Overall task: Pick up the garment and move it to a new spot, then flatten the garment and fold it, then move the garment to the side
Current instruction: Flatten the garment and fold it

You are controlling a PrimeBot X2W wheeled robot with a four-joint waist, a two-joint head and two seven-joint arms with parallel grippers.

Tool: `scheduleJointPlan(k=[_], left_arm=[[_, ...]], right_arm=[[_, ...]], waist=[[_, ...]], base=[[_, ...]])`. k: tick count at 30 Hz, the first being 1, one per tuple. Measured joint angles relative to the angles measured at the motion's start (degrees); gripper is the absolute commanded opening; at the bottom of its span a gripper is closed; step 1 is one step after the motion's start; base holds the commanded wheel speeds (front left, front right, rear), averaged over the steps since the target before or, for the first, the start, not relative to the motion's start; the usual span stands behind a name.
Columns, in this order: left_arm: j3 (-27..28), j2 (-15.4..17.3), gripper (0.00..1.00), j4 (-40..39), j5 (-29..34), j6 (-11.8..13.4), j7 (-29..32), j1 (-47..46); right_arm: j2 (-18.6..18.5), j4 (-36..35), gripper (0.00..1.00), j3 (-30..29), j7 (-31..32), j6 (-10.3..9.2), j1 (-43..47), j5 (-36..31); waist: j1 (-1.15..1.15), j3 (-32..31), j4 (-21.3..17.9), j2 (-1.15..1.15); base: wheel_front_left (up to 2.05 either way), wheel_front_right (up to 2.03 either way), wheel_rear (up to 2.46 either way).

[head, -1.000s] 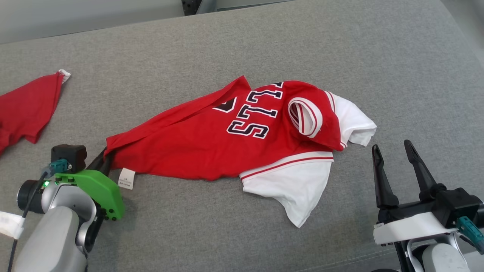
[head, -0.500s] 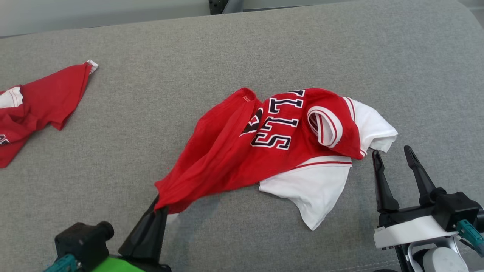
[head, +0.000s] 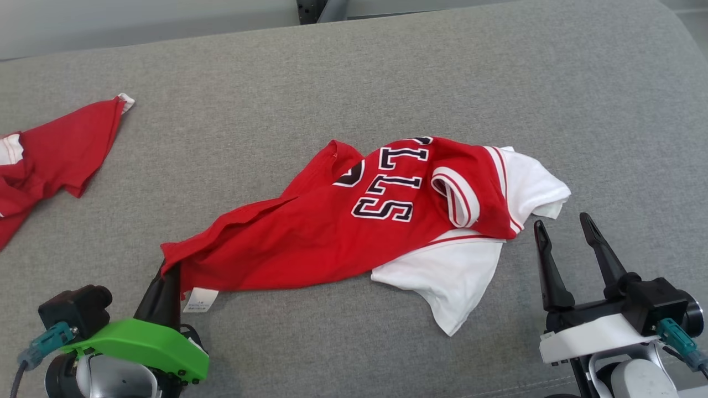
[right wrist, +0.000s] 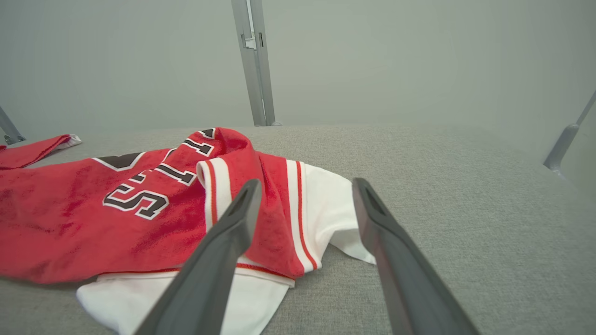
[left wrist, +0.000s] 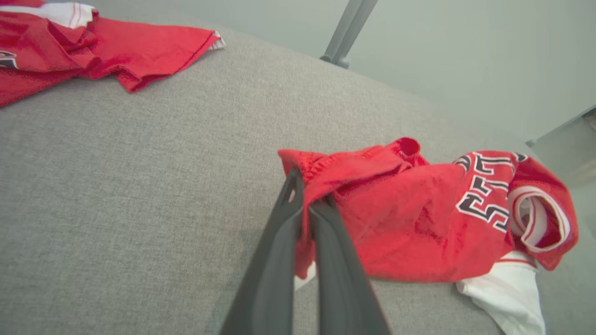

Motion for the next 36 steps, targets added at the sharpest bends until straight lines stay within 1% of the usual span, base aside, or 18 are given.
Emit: scheduleJointPlan(k=[3, 5, 6, 7, 11, 12, 14, 15, 16, 22, 24, 27, 32, 34, 36], left_arm=[[0.14, -0.64, 0.0, 8.93, -1.04, -1.45, -1.29, -1.31], [0.29, -0.75, 0.0, 13.73, -0.93, -1.89, -2.48, -1.45], [0.65, -0.91, 0.0, 15.56, -0.94, -1.91, -3.37, -1.46], [0.65, -0.91, 0.0, 15.56, -0.94, -1.91, -3.37, -1.46], [1.85, -1.54, 0.0, 20.34, -0.85, -2.45, -7.76, -1.49], [2.1, -1.51, 0.24, 21.13, -0.37, -2.71, -9.17, -1.51], [2.44, -1.48, 0.65, 22.69, -0.03, -2.92, -10.89, -1.52], [2.45, -1.58, 0.98, 23.28, 0.18, -2.93, -11.66, -1.51], [2.5, -1.77, 1.0, 23.64, 0.18, -2.94, -12.32, -1.51], [2.68, -1.96, 1.0, 25.18, 0.79, -3.18, -15.3, -0.85], [2.77, -2.13, 1.0, 24.2, 0.86, -3.26, -16.77, 0.02], [2.98, -2.56, 1.0, 20.73, 1.86, -3.69, -20.36, 1.73], [2.5, -4.37, 1.0, 15.97, 5.66, -4.25, -22.69, 5.33], [3.02, -4.67, 1.0, 14.1, 8.65, -4.87, -22.85, 6.14], [4.12, -5.3, 1.0, 12.02, 13.05, -5.41, -23.03, 6.99]], right_arm=[[-0.1, 0.19, 1.0, -0.16, 0.0, 0.0, 0.03, 0.04], [-0.09, 0.25, 1.0, -0.26, 0.0, 0.0, 0.14, 0.07], [-0.09, 0.21, 1.0, -0.43, 0.0, 0.0, 0.2, 0.08], [-0.09, 0.21, 1.0, -0.43, 0.0, 0.0, 0.2, 0.08], [-0.09, -0.02, 1.0, -1.18, 0.0, 0.0, 1.14, 0.08], [-0.1, -0.04, 1.0, -1.23, 0.0, 0.0, 1.39, 0.08], [-0.08, -0.04, 1.0, -1.21, 0.0, 0.0, 1.51, 0.07], [-0.04, -0.02, 1.0, -1.22, 0.0, 0.0, 1.52, 0.07], [-0.04, 0.0, 1.0, -1.33, 0.0, 0.0, 1.56, 0.07], [-0.05, -0.29, 1.0, -1.68, 0.0, 0.0, 2.46, -0.13], [-0.12, -0.8, 1.0, -1.87, 0.0, 0.0, 2.65, -0.2], [-0.21, -2.63, 1.0, -3.35, -0.01, 0.0, 3.89, -0.38], [0.15, -6.82, 1.0, -7.05, 0.0, 0.0, 6.31, -1.52], [0.4, -9.04, 1.0, -8.06, 0.0, 0.0, 7.02, -1.83], [0.71, -10.46, 1.0, -8.92, 0.0, 0.0, 8.04, -2.15]], waist=[[0.0, -0.15, -1.15, 0.0], [0.0, -0.32, -2.03, 0.0], [0.0, -0.4, -2.46, 0.0], [0.0, -0.4, -2.46, 0.0], [0.0, -0.74, -3.85, 0.0], [0.0, -0.86, -4.05, 0.0], [0.0, -1.12, -4.28, 0.0], [0.0, -1.25, -4.34, 0.0], [0.0, -1.39, -4.34, 0.0], [0.0, -2.28, -3.66, 0.0], [0.0, -2.58, -3.31, 0.0], [0.0, -3.09, -2.74, 0.0], [0.0, -4.04, -1.28, 0.0], [0.0, -4.54, -0.66, 0.0], [0.0, -5.25, -0.14, 0.0]], base=[[0.0, 0.0, 0.0], [0.0, 0.0, 0.0], [0.0, 0.0, 0.0], [0.0, 0.0, 0.0], [0.0, 0.0, 0.0], [0.0, 0.0, 0.0], [0.0, 0.0, 0.0], [0.0, 0.0, 0.0], [0.0, 0.0, 0.0], [0.0, 0.0, 0.0], [0.0, 0.0, 0.0], [0.0, 0.0, 0.0], [0.0, 0.0, 0.0], [0.0, 0.0, 0.0], [0.0, 0.0, 0.0]])
